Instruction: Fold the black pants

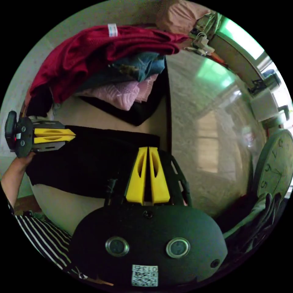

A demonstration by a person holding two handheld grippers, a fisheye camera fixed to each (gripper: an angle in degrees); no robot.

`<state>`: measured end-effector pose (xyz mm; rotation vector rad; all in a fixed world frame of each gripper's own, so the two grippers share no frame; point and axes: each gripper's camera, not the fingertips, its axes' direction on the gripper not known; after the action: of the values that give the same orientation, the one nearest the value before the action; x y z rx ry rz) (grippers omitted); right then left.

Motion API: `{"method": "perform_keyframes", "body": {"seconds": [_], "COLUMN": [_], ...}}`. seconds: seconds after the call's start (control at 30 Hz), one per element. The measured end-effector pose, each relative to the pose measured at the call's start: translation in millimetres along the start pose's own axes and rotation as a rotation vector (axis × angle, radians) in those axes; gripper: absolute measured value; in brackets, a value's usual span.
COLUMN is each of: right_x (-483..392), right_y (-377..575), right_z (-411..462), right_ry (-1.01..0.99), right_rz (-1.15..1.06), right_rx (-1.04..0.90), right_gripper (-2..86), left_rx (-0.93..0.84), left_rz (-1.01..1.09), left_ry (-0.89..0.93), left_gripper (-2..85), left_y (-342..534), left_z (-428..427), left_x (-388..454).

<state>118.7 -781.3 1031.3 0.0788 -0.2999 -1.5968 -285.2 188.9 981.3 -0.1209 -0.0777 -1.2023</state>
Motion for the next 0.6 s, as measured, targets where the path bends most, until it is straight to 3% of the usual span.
{"method": "perform_keyframes", "body": {"seconds": [0.1,0.23,0.33,0.5,0.6], "right_x": [1.5,0.7,7.1,27.3,14.8], "right_y": [28.1,72.8,89.6,55.6,48.3], "right_z": [-32.1,-79.6,-100.6,-67.8,-65.7], "right_ry": [0.007,0.014,-0.025,0.07,0.055], "right_rz": [0.021,0.051,0.091,0.213,0.154], "right_rx": [0.111,0.241,0.285,0.233,0.237], "right_gripper": [0.8,0.8,1.3,3.7,2.6], "left_rx": [0.114,0.286,0.331,0.142,0.04], "left_rz": [0.073,0.209,0.182,-0.032,-0.11], "left_ry": [-0.043,0.029,0.129,0.168,0.147], "left_gripper": [0.0,-0.2,-0.2,0.0,0.2], "left_y": [2.6,13.3,7.3,-25.8,-42.3], "left_z": [-20.9,-50.3,-53.6,-9.5,11.8], "left_x": [10.8,21.0,5.2,-37.0,-51.2]}}
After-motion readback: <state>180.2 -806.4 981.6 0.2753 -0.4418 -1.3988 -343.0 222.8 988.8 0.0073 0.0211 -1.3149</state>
